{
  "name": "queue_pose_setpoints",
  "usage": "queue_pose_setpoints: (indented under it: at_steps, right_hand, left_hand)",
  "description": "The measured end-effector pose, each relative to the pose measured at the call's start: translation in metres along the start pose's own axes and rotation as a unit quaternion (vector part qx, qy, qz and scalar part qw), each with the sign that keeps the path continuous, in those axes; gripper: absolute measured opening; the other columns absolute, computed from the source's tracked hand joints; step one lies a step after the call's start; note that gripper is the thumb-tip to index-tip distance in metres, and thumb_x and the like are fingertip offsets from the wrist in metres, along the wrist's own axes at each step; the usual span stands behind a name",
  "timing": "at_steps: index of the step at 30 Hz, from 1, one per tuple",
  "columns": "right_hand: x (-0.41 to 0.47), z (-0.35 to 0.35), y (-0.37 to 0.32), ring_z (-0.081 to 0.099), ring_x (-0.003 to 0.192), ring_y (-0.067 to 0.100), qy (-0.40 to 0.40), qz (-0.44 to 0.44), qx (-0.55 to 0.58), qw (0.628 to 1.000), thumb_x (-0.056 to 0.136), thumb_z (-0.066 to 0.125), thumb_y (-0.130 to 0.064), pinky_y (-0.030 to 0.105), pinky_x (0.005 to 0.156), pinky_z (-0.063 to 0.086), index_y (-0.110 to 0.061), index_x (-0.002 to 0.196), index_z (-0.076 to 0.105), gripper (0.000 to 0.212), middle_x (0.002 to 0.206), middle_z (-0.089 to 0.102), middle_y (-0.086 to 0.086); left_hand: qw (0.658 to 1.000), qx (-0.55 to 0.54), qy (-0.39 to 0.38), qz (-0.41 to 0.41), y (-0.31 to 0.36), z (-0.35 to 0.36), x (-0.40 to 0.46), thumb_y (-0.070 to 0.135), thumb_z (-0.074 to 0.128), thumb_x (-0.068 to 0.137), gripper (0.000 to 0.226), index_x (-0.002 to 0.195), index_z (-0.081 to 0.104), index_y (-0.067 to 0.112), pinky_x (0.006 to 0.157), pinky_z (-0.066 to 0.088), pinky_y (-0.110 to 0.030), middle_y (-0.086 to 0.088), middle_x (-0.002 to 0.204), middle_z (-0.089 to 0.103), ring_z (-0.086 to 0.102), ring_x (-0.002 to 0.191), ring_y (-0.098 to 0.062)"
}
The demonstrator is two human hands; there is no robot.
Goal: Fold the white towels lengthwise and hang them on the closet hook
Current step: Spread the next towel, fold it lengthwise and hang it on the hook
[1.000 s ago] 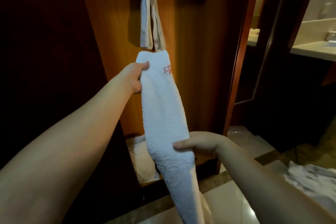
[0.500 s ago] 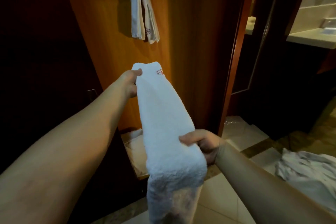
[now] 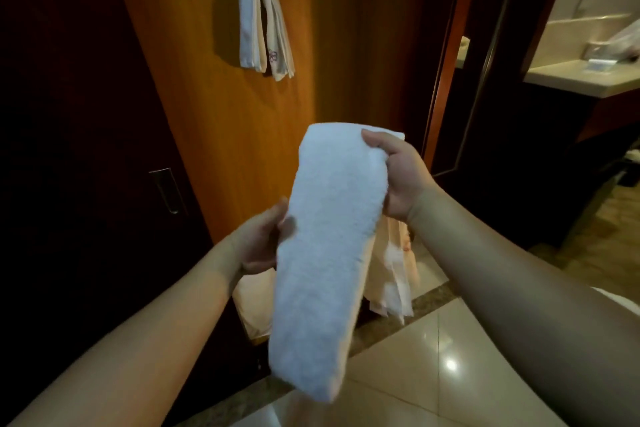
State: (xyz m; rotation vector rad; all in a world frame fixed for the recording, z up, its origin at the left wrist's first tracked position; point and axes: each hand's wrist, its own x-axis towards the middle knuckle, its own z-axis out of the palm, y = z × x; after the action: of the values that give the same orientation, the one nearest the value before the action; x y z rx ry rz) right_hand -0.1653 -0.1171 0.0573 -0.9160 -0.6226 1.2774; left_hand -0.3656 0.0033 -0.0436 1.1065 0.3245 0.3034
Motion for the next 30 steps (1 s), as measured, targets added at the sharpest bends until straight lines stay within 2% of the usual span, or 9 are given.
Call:
queue_pose_setpoints:
  at_steps: [4,6,9,13,16,19,23,26,30]
  right_hand:
    - [0.009,0.016,-0.012,0.07,0.108,0.032,0.033,-0.025,0.011,0.999,0.095,0.06,-0.034,0.04,0.084,0.06,-0.007,0.137,0.056,0.05,0.121,0.071,0.016]
    - [0.012,0.027,-0.019,0.071,0.108,0.031,0.033,-0.049,0.006,0.998,0.096,0.061,-0.035,0.041,0.087,0.058,-0.009,0.134,0.059,0.046,0.119,0.072,0.015]
    - [0.017,0.049,-0.031,0.072,0.105,0.03,0.014,-0.077,-0.025,0.997,0.096,0.062,-0.038,0.043,0.089,0.058,-0.009,0.129,0.063,0.044,0.114,0.074,0.014]
    - [0.028,0.08,-0.051,0.069,0.112,0.026,0.025,-0.113,-0.111,0.987,0.089,0.066,-0.05,0.043,0.1,0.052,-0.011,0.133,0.059,0.059,0.122,0.071,0.01]
    - [0.036,0.105,-0.067,0.063,0.118,0.026,0.041,-0.148,-0.226,0.962,0.091,0.059,-0.059,0.045,0.099,0.052,-0.009,0.138,0.052,0.069,0.128,0.066,0.01]
    - [0.042,0.128,-0.08,0.057,0.125,0.032,0.035,-0.17,-0.344,0.923,0.095,0.048,-0.063,0.051,0.097,0.053,-0.006,0.137,0.053,0.072,0.136,0.061,0.014]
    - [0.046,0.157,-0.095,0.069,0.1,0.028,0.049,-0.202,-0.45,0.869,0.099,0.04,-0.064,0.044,0.08,0.06,-0.003,0.119,0.064,0.069,0.105,0.071,0.012]
    - [0.048,0.176,-0.104,0.07,0.097,0.032,0.058,-0.227,-0.504,0.831,0.1,0.034,-0.063,0.051,0.097,0.053,-0.001,0.105,0.07,0.072,0.099,0.074,0.018]
    - [0.053,0.193,-0.115,0.058,0.122,0.037,0.085,-0.263,-0.485,0.83,0.097,0.032,-0.067,0.056,0.111,0.038,-0.001,0.123,0.064,0.078,0.116,0.068,0.019]
  left_hand:
    - [0.985,0.151,0.071,0.034,0.022,0.011,-0.006,0.019,0.081,0.078,0.046,0.121,0.07,0.013,0.092,0.056,-0.037,-0.013,0.127,0.068,0.065,0.117,-0.03]
    - [0.983,0.141,0.108,0.042,0.031,0.015,-0.006,0.018,0.081,0.076,0.052,0.125,0.066,0.011,0.093,0.055,-0.041,-0.012,0.125,0.069,0.066,0.115,-0.03]
    - [0.96,0.133,0.205,0.135,0.041,0.03,-0.004,0.019,0.082,0.076,0.05,0.122,0.063,0.016,0.08,0.06,-0.036,-0.008,0.116,0.073,0.072,0.102,-0.024]
    - [0.862,0.188,0.383,0.273,0.057,0.053,-0.008,0.03,0.063,0.096,0.021,0.117,0.059,0.027,0.084,0.054,-0.029,0.008,0.112,0.068,0.067,0.099,-0.007]
    - [0.804,0.216,0.402,0.381,0.066,0.081,-0.025,0.035,0.053,0.098,0.012,0.107,0.059,0.029,0.073,0.051,-0.017,0.019,0.093,0.064,0.061,0.085,0.002]
    - [0.831,0.234,0.305,0.403,0.069,0.111,-0.034,0.041,0.043,0.099,0.025,0.105,0.063,0.027,0.077,0.053,-0.021,0.008,0.098,0.067,0.065,0.09,-0.006]
    - [0.871,0.231,0.244,0.359,0.075,0.128,-0.026,0.064,0.031,0.094,0.044,0.113,0.062,0.041,0.094,0.046,-0.029,0.013,0.114,0.068,0.062,0.112,-0.006]
    - [0.89,0.213,0.252,0.316,0.086,0.132,-0.01,0.088,0.024,0.079,0.074,0.138,0.047,0.048,0.108,0.04,-0.037,0.015,0.14,0.054,0.048,0.13,-0.006]
    - [0.875,0.209,0.33,0.286,0.116,0.133,0.008,0.107,0.014,0.052,0.115,0.15,0.022,0.049,0.113,0.029,-0.043,0.004,0.157,0.037,0.036,0.14,-0.016]
